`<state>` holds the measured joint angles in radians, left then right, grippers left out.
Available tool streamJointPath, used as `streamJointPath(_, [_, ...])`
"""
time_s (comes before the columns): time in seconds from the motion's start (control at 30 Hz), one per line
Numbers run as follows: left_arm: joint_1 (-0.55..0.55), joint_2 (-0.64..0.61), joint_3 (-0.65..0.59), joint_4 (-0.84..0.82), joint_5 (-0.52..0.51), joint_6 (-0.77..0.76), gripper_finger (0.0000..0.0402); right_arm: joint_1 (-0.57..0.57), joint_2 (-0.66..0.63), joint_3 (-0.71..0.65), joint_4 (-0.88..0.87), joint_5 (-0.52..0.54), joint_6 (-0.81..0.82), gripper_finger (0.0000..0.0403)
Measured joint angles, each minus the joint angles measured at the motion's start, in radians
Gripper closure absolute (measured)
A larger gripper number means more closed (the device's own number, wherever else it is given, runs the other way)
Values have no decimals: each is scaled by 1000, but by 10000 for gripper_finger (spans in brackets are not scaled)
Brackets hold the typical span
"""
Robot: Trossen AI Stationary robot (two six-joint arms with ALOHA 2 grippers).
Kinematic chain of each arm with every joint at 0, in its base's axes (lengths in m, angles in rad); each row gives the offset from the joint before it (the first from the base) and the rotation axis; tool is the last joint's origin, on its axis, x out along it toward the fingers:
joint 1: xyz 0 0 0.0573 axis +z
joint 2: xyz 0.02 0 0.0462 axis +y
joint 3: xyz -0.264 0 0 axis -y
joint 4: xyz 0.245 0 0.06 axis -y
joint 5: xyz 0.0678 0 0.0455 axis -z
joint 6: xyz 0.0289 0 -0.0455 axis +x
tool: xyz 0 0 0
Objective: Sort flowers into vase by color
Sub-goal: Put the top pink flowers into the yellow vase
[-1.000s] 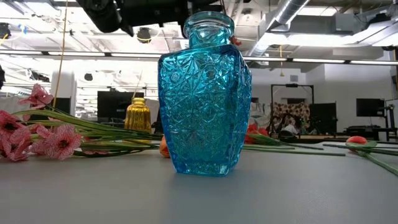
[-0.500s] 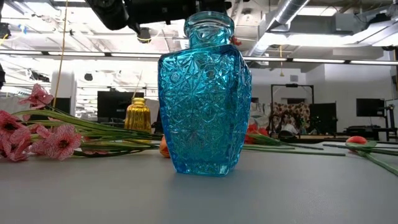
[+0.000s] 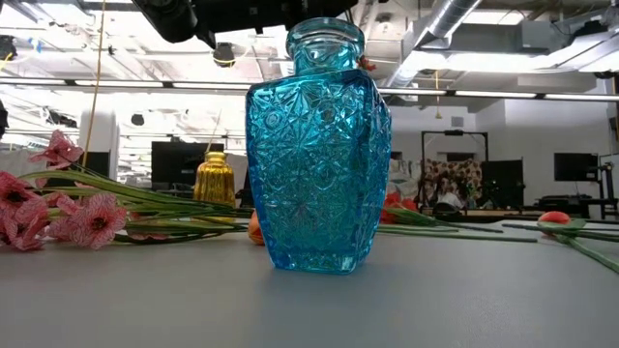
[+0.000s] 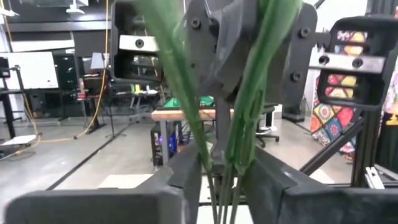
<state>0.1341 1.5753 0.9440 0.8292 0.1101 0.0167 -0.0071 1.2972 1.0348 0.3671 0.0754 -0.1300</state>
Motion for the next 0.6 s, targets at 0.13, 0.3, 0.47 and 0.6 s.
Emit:
streamJointPath(0.13, [0,-2,0,-3,-11,28,364,-1,0,0,-2,2,-3,362])
streamJointPath(0.3, [0,-36,-1,-79,-11,51,396,-1,0,0,-11,2,4,342])
streamJointPath(0.47, [3,-86,-1,-170,-18,52,399,0,0,0,-14,2,56,280])
streamJointPath(0.6, [17,-156,-1,-276,-29,72,400,-7,-4,0,-21,10,77,218])
